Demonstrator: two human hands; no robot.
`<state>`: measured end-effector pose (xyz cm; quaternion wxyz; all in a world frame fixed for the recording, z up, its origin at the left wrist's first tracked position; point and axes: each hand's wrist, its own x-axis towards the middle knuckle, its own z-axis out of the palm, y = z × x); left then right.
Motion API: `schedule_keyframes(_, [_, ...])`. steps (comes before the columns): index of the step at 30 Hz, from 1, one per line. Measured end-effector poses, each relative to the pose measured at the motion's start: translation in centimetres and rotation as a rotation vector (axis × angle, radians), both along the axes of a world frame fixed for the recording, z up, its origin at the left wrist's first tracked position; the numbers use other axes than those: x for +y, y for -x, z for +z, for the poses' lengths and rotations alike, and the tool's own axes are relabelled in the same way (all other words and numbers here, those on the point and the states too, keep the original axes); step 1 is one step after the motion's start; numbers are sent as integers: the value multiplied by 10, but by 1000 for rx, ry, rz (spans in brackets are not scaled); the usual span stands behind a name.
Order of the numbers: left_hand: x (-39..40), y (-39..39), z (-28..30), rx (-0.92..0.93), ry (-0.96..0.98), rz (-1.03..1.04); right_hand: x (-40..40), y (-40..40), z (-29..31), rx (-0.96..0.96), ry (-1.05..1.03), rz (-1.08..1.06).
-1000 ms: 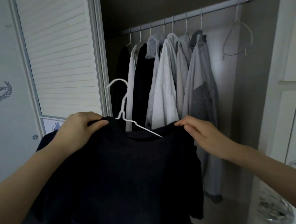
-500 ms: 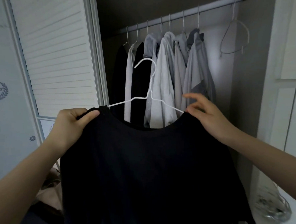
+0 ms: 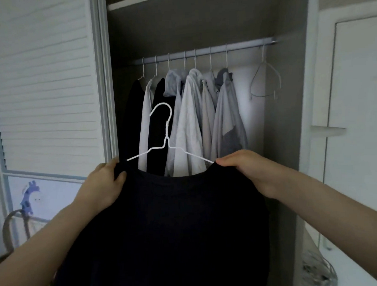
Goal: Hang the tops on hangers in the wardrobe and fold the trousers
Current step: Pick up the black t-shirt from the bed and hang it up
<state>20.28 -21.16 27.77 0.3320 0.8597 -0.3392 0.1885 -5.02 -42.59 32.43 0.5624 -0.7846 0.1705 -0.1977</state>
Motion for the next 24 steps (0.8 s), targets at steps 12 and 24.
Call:
schedule_keyframes(12, [-106, 53, 29, -150, 209, -535, 32, 80, 97, -154, -102, -406])
schedule_keyframes(24, [-112, 167, 45, 751, 45, -1502, 79, 53, 115, -587, -1, -566])
